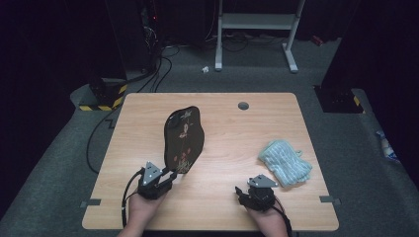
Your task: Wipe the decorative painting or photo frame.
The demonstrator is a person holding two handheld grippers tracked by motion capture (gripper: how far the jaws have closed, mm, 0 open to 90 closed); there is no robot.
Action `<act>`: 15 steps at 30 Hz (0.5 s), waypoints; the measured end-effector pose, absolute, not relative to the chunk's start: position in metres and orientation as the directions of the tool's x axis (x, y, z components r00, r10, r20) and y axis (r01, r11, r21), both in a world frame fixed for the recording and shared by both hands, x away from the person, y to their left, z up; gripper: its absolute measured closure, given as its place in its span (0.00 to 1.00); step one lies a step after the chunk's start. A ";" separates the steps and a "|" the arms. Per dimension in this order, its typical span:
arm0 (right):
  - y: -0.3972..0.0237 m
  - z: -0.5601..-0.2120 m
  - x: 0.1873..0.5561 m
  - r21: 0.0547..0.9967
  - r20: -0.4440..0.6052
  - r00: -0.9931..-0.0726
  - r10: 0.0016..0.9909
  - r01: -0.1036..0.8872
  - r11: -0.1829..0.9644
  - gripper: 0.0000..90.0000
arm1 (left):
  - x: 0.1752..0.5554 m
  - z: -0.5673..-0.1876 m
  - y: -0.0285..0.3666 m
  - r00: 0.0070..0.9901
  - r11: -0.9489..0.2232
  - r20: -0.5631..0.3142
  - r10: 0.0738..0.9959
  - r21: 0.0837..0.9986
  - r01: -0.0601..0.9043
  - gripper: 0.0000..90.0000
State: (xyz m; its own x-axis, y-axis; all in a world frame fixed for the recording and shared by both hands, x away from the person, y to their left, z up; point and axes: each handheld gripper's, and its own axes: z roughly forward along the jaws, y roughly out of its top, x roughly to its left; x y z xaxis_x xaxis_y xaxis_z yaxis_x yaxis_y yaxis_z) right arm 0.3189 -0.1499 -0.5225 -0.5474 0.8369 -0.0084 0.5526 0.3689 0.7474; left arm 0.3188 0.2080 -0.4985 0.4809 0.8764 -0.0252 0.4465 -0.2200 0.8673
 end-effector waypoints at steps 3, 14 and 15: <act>-0.150 -0.522 0.319 0.747 -0.009 -0.548 0.836 0.552 0.370 0.40 | 0.320 -0.499 0.215 0.467 -0.208 -0.030 0.884 0.868 0.450 0.71; -0.148 -0.521 0.318 0.748 -0.009 -0.542 0.840 0.554 0.365 0.39 | 0.335 -0.502 0.234 0.415 -0.165 -0.050 0.908 0.869 0.466 0.71; -0.148 -0.521 0.318 0.749 -0.008 -0.543 0.840 0.553 0.365 0.39 | 0.337 -0.502 0.235 0.411 -0.164 -0.049 0.910 0.869 0.467 0.72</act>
